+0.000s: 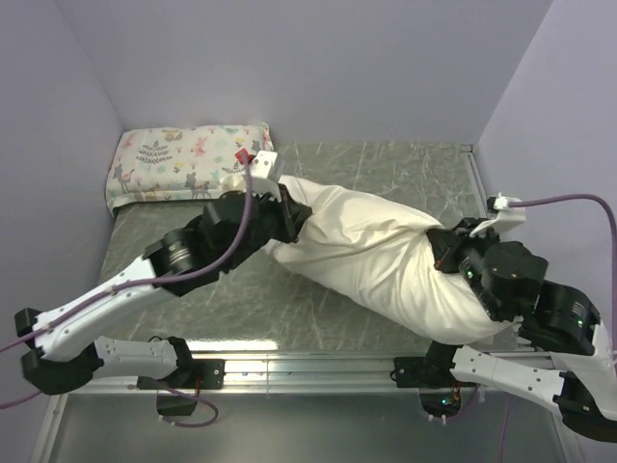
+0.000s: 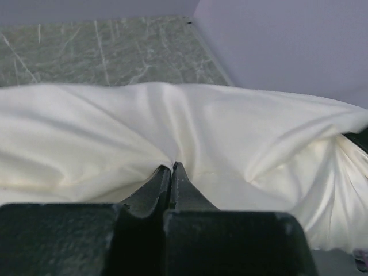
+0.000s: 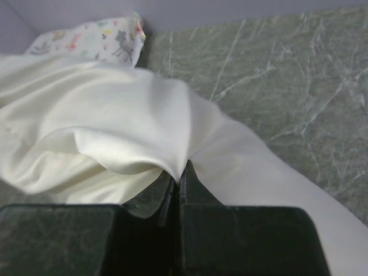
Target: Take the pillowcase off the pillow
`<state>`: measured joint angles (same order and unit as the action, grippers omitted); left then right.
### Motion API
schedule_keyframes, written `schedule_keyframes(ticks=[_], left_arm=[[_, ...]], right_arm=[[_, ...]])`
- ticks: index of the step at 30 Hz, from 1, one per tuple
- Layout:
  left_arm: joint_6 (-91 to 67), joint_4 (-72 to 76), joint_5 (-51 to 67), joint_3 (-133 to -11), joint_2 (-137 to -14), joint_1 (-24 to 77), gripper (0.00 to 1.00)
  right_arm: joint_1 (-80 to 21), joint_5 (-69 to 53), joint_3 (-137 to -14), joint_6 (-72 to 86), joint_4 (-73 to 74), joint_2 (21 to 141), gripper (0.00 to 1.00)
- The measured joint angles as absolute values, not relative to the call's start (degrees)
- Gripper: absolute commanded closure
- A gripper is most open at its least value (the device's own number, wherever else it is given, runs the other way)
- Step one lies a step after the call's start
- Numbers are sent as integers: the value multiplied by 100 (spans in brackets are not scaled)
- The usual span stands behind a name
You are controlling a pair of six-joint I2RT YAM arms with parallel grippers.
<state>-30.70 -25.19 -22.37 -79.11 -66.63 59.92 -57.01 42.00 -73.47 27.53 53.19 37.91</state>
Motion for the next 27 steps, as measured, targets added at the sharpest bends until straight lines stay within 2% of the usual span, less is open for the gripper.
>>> schedule_keyframes(ticks=[4,9,15,19,22,23,26,27], left_arm=[[-3089,-2783,-2744,-8239,-6309,6816,99],[-3238,-2919,-3151,-8256,-6510,6963,89],[-3704,-2576,-2897,-7293,-7087,6453,88],[-4036,-2018,-2303,-6890,-7461,5588,85],[-4163,-1625,-2025,-7019,-7767,5078,52],[-4165,-1579,-1992,-7153,-7889,4991,34],[-4080,-1496,-1929,-7520,-8145,4917,15],[-4036,-1485,-1929,-7607,-8180,4917,12]], right_arm=[[-5701,4246,-7511,2606,5234,3736,100],[-5579,4219,-7024,2512,4762,3959,100],[-3758,2696,-5590,2502,3461,5190,100],[-3105,2137,-5614,2482,2353,6517,99],[-2930,2021,-6178,2418,2018,7330,95],[-2895,1953,-6364,2410,1964,7568,94],[-2825,1787,-6733,2373,1800,8136,92],[-2803,1745,-6803,2357,1730,8298,92]])
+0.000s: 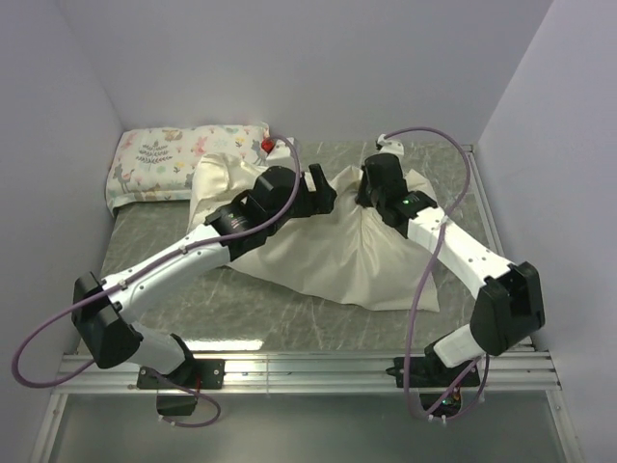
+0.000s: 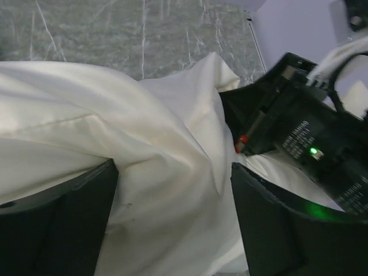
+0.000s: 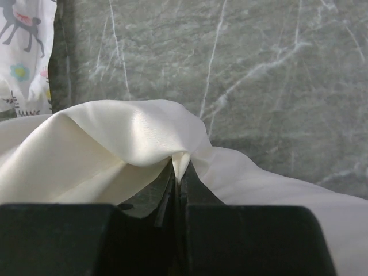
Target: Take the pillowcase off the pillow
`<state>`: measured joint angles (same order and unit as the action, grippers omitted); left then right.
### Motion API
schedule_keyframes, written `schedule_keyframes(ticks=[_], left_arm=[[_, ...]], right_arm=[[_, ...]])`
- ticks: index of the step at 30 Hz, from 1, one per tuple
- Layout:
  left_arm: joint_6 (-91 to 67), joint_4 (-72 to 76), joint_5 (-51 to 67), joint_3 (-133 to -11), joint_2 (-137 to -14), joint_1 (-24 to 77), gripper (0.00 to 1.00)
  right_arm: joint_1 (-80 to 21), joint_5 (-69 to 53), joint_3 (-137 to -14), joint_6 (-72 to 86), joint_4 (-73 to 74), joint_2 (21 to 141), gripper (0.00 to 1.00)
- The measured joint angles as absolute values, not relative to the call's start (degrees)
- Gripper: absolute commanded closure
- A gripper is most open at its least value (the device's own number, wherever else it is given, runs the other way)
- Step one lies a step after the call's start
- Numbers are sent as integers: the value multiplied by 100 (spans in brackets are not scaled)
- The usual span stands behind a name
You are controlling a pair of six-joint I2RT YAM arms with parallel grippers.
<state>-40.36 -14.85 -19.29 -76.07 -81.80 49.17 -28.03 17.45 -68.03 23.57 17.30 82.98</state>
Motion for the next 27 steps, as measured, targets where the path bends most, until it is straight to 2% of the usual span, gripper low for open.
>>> schedule_keyframes(ticks=[6,10,13,15,19,22,25,26,27], left_arm=[[-3857,-1758,-2036,-7898,-7931,4748,7],[-3907,-2088,-2714,-7795,-7242,4370,4],[-4163,-2097,-3120,-7170,-6405,3712,3],[-4357,-2005,-3140,-6490,-5835,2902,2],[-4624,-1831,-2902,-5557,-5677,1708,2],[-4716,-1461,-2373,-5068,-6191,1149,8],[-4786,-1068,-1710,-4552,-6766,880,20],[-4792,-958,-1518,-4445,-6858,880,33],[-4840,-808,-1319,-4344,-6928,904,41]], right_arm=[[-2613,1527,-6912,2331,1103,8912,83],[-2432,1391,-6899,2342,757,9142,73],[-2386,1339,-6899,2351,722,9247,68],[-2386,1282,-6901,2353,773,9297,65],[-2386,1151,-6906,2377,950,9323,54],[-2390,1068,-6914,2377,1087,9323,44],[-2399,1044,-6941,2368,1299,9295,34],[-2401,1044,-6945,2362,1363,9264,32],[-2403,1041,-6960,2353,1444,9220,30]])
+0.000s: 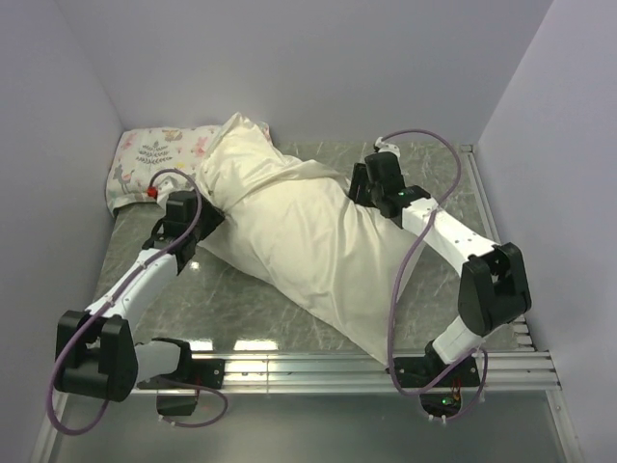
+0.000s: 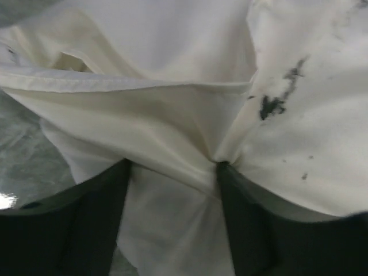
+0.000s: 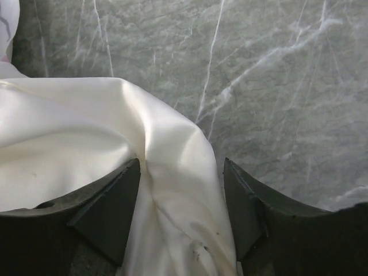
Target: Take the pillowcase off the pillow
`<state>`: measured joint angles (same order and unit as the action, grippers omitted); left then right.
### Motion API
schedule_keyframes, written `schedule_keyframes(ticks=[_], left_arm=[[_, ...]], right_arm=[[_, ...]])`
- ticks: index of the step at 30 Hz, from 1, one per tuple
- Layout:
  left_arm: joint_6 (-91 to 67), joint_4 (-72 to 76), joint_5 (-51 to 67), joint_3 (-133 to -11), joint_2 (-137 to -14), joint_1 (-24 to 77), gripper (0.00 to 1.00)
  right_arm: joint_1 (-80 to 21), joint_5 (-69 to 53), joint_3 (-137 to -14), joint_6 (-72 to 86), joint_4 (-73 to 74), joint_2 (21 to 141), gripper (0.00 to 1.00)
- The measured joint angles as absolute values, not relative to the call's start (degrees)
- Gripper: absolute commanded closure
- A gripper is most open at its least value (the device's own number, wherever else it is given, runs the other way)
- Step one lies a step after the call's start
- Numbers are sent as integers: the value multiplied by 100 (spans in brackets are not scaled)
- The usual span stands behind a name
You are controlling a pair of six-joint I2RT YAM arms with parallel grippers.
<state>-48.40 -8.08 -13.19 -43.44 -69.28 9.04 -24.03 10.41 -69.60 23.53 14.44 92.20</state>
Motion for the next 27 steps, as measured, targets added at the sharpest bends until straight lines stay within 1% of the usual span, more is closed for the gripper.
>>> schedule_keyframes(ticks=[1,2,4,5,6,8,14,16,17,18,19,20,22,23,26,27], left_arm=[[-4853,-652,-1201,-4270,-6936,945,51],[-4888,-534,-1131,-4219,-6917,1017,71],[-4908,-364,-1118,-4167,-6840,1282,80],[-4904,-342,-1153,-4152,-6792,1492,91],[-4921,-325,-1177,-4141,-6733,1717,95],[-4954,-270,-1186,-4101,-6598,2202,100],[-5404,126,-1192,-3892,-6237,3747,100],[-5537,150,-1282,-3889,-6281,4307,96],[-5583,163,-1295,-3889,-6309,4545,89],[-5642,193,-1323,-3889,-6366,4821,84],[-5690,222,-1339,-3896,-6418,5024,68],[-5723,226,-1347,-3911,-6455,5188,58],[-5813,193,-1387,-3940,-6484,5448,45],[-5872,174,-1428,-3953,-6449,5527,35],[-5983,12,-1605,-3955,-6141,5581,23],[-6003,-89,-1684,-3955,-5948,5581,21]], right_arm=[[-2403,1041,-7006,2344,1546,9179,29],[-2403,1039,-7100,2338,1686,9146,28],[-2414,1035,-7343,2327,1903,9096,26],[-2432,1033,-7489,2322,1981,9063,25],[-2458,1033,-7618,2311,2049,9011,23],[-2532,1037,-7878,2305,2206,8873,23],[-2818,1000,-8482,2300,2563,8490,20],[-3006,1000,-8508,2300,2628,8359,20],[-3140,1013,-8493,2305,2674,8296,19],[-3293,1048,-8405,2305,2641,8224,19],[-3461,1063,-8261,2311,2624,8125,19],[-3590,1068,-8123,2320,2622,8036,19],[-3863,1035,-7647,2377,2545,7817,18],[-3948,1000,-7376,2412,2519,7693,18],[-3964,978,-6657,2506,2484,7408,18],[-3946,978,-6466,2534,2484,7341,18]])
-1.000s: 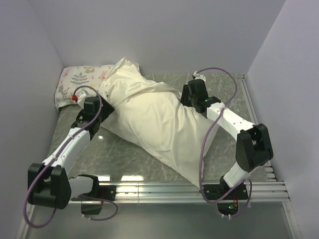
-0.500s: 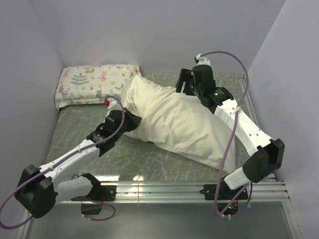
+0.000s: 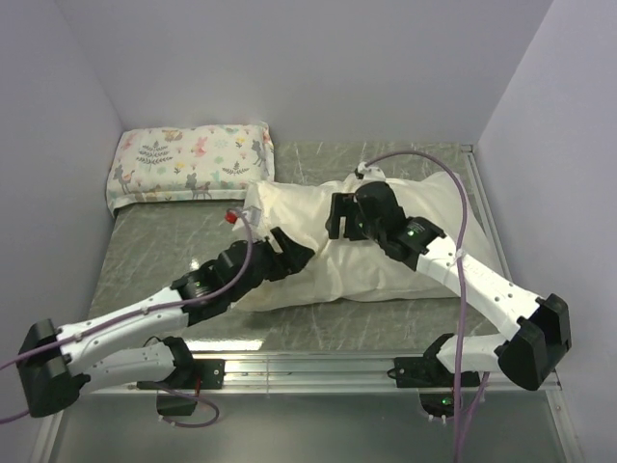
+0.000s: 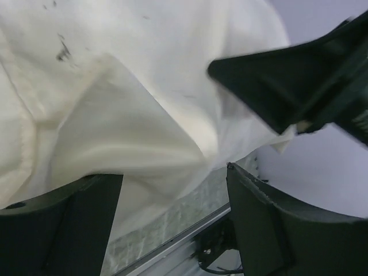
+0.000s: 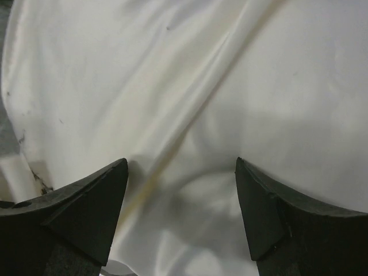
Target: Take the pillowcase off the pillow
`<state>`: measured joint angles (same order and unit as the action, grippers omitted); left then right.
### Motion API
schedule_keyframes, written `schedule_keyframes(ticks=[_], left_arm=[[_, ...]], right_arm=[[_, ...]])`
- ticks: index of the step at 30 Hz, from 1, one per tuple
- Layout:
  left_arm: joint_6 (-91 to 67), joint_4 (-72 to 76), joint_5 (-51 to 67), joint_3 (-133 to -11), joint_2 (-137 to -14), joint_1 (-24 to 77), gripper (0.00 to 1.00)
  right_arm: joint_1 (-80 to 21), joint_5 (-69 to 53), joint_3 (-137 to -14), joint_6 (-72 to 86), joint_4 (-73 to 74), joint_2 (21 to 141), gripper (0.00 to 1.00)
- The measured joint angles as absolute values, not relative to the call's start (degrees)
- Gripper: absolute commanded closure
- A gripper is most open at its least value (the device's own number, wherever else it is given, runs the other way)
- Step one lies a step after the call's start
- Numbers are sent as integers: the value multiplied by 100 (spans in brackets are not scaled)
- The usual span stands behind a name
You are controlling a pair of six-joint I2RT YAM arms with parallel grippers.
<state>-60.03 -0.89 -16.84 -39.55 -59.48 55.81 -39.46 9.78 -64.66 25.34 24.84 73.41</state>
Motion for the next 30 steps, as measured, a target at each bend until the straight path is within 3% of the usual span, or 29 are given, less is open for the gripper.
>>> schedule_keyframes(ticks=[6,16,23,30], left_arm=[[-6031,-666,-2126,-3957,-4729,5577,18],[-6600,-2012,-3356,-3682,-3514,5577,15],[-7017,-2515,-3826,-3275,-3378,5575,28],[-6969,-2412,-3568,-3083,-3420,5240,35]], right_arm=[[-4088,1066,-6029,2633,2314,6910,18],[-5478,2093,-6488,2661,2504,7196,17],[-6418,2834,-7448,2700,2672,8178,16],[-6554,3111,-8182,2720,2862,8892,16]])
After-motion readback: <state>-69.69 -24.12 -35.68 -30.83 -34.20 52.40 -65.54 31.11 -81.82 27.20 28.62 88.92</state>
